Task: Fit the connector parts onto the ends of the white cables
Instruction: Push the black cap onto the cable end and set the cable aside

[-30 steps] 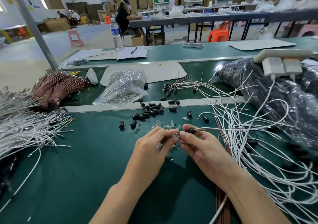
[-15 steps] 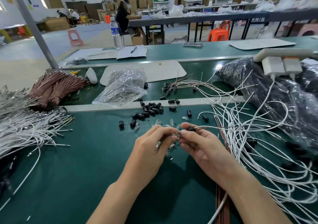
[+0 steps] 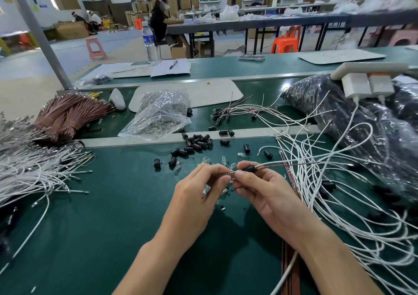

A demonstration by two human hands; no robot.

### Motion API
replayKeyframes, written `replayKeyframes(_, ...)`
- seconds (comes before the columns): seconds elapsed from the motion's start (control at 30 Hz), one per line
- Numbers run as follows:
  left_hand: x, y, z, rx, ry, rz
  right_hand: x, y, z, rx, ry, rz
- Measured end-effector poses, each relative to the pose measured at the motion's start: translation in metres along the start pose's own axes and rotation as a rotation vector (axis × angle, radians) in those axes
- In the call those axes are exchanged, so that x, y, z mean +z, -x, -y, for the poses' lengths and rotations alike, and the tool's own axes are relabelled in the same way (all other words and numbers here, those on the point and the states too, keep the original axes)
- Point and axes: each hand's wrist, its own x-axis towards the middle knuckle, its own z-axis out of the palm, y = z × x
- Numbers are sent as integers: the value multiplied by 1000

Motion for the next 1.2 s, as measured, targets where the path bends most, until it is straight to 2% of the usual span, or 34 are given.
replayKeyframes(0.37, 2, 1, -2, -17, 7, 24, 2, 3, 0, -113, 108, -31)
replayKeyframes(0.87, -1, 0, -4, -88, 43, 37, 2, 3, 0, -133, 190, -27)
replayKeyframes(1.2, -2, 0, 0, 16, -44, 34, -4, 0, -1, -4, -57, -37)
